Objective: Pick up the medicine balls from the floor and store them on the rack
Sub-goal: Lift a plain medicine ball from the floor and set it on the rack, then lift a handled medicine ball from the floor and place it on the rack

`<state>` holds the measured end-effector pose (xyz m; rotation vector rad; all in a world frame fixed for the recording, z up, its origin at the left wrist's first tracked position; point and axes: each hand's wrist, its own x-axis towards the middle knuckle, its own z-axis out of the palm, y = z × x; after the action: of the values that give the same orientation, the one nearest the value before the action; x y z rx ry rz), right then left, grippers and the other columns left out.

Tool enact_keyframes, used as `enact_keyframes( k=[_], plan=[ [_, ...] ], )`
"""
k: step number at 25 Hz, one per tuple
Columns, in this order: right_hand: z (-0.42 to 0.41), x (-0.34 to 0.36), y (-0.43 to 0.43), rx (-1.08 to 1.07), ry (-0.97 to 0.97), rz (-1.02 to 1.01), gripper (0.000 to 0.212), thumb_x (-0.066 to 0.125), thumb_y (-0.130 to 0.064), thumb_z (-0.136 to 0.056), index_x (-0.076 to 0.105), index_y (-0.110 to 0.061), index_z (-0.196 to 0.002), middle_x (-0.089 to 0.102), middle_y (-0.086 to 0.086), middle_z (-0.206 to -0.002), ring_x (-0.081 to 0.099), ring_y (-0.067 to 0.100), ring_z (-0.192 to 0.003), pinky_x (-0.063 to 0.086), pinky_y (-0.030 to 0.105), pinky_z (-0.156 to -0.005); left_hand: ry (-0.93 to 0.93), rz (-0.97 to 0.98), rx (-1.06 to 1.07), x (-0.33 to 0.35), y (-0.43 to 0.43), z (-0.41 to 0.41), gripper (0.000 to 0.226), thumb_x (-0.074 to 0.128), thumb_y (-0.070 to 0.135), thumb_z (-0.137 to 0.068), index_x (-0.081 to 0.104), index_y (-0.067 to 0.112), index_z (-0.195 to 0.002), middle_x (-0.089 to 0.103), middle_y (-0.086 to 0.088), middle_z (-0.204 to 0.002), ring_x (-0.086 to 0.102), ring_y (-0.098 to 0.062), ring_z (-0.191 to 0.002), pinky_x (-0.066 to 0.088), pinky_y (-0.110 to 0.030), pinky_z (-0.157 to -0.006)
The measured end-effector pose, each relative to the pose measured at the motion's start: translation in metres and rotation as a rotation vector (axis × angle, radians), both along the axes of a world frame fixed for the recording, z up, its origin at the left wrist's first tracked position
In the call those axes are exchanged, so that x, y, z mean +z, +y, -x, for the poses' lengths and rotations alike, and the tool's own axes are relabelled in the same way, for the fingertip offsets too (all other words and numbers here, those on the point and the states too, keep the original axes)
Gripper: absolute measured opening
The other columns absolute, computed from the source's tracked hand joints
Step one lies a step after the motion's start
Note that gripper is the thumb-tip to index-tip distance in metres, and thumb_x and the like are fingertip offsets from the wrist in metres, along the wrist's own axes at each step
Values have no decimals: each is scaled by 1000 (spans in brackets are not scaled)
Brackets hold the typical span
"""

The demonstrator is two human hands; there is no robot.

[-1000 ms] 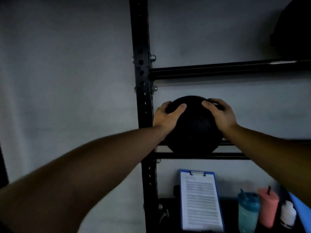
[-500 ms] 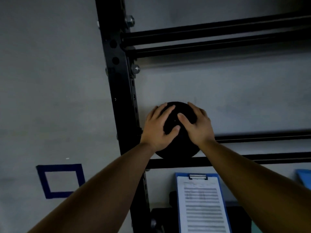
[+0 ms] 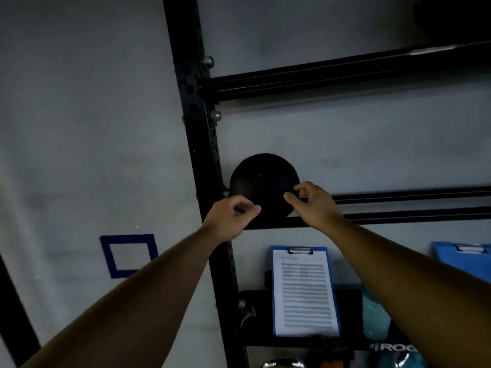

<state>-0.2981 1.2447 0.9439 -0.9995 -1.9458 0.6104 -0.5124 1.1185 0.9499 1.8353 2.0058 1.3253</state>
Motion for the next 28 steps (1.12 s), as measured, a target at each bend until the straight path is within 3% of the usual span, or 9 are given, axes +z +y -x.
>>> enact_keyframes(
  k=[5,14,18,20,25,28],
  plan=[
    [-57,-3,-61,-7,-39,14,43,60,-66,-89,68,-29,-108,67,-16,-92,66,14,-93,56,39,-85,-5,6,-10,-1,-67,-52,23,74,50,-93,80,27,-90,74,9,-80,68,-3,-75,48,-21,-71],
    [-177,-15,-204,-214,45,102,36,66,-60,-89,72,-25,-95,74,-4,-96,68,18,-90,52,32,-80,-2,98,-197,-20,-160,-138,36,72,59,-92,81,25,-87,81,2,-92,72,-8,-84,52,-26,-74],
    [-204,-60,-292,-365,73,196,37,68,-56,-90,69,-20,-84,77,3,-88,68,22,-75,50,29,-68,-19,158,-351,-63,-212,-175,36,73,53,-94,79,19,-83,81,-5,-91,66,-13,-73,49,-29,-70],
    [-211,-95,-337,-447,69,254,38,69,-54,-91,67,-17,-80,75,5,-84,67,23,-75,47,29,-65,5,192,-425,-95,-243,-188,33,73,49,-95,76,19,-81,81,-7,-92,66,-16,-78,47,-31,-74],
    [-235,-178,-443,-566,42,396,40,71,-51,-90,76,-11,-88,78,11,-89,72,30,-86,57,41,-80,-30,333,-526,-161,-310,-207,44,76,57,-89,81,14,-96,82,-10,-98,74,-26,-97,56,-39,-92],
    [-257,-205,-492,-629,31,438,33,70,-56,-87,71,-24,-77,76,3,-82,68,22,-76,52,31,-70,-15,378,-595,-183,-334,-226,35,74,55,-92,76,21,-81,79,5,-81,72,-9,-78,53,-26,-73]
  ],
)
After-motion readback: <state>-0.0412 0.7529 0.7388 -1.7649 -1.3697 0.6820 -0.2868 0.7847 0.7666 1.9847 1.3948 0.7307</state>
